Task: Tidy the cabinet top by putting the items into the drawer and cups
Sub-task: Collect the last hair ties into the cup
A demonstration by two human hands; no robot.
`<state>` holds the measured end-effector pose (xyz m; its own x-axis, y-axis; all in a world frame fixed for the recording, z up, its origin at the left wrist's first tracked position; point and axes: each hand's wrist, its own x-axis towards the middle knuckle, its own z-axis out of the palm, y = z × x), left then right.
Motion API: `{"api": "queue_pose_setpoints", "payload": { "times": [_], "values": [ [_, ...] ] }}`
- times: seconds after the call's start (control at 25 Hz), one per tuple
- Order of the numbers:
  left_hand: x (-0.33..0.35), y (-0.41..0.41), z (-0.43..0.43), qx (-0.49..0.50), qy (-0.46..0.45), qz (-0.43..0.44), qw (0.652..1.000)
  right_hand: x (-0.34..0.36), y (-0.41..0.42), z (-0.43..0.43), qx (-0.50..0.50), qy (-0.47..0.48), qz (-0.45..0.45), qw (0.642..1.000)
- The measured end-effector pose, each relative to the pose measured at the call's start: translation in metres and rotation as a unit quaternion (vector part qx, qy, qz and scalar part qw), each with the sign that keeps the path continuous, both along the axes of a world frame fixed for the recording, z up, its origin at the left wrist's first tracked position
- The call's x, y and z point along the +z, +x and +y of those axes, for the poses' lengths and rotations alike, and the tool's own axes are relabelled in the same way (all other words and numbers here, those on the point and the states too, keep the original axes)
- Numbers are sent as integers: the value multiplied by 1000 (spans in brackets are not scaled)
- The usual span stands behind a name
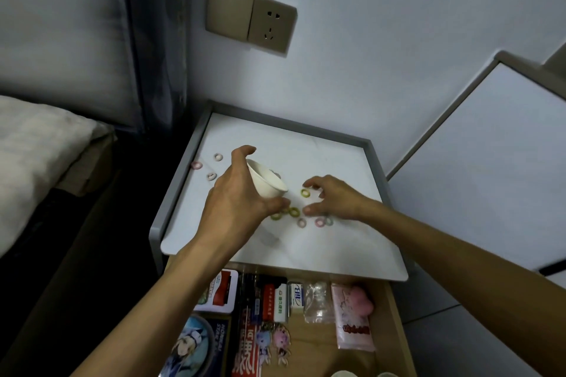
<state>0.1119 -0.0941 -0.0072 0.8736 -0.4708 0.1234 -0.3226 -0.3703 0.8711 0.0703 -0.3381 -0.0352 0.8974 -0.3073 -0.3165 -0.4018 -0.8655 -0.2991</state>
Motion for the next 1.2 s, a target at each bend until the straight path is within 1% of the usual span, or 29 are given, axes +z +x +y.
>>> {"api": "queue_pose_setpoints", "payload": {
  "times": [0.16,0.32,0.48,0.64,0.72,0.8,0.88,0.92,0.96,1.0,1.04,1.08,1.12,1.16,1.2],
  "values": [
    [0,3,1,5,6,0,1000,-24,3,13,1,37,-74,997],
    [-2,5,1,6,13,-1,1000,-31,4,30,39,13,-130,991],
    [-3,5,0,5,14,1,1000,-28,5,38,23,40,-136,990],
    [-4,4,1,1,17,-4,1000,-25,6,38,-17,63,-105,992],
    [-5,5,1,-1,20,-5,1000,-17,4,33,-78,114,-115,984],
    [-6,4,1,-7,24,-8,1000,4,3,29,-114,195,-175,958],
    [-7,4,1,-14,29,-13,999,35,7,34,-95,287,-230,925],
    [-7,4,0,-17,29,-14,999,50,9,41,-65,317,-239,916],
    [-7,3,-1,-22,28,-11,999,64,10,51,-28,328,-235,915],
    [-7,1,-3,-29,22,-5,999,74,10,63,15,315,-222,923],
    [-8,0,-4,-36,14,0,999,79,10,75,63,274,-200,939],
    [-8,-1,-4,-42,5,3,999,79,9,85,113,204,-174,957],
    [-8,-2,-5,-45,-2,4,999,78,7,92,152,140,-153,966],
    [-8,-3,-6,-46,-6,4,999,77,6,93,164,113,-152,968],
    [-8,-4,-6,-44,-6,4,999,79,3,91,151,129,-170,965]
  ]
}}
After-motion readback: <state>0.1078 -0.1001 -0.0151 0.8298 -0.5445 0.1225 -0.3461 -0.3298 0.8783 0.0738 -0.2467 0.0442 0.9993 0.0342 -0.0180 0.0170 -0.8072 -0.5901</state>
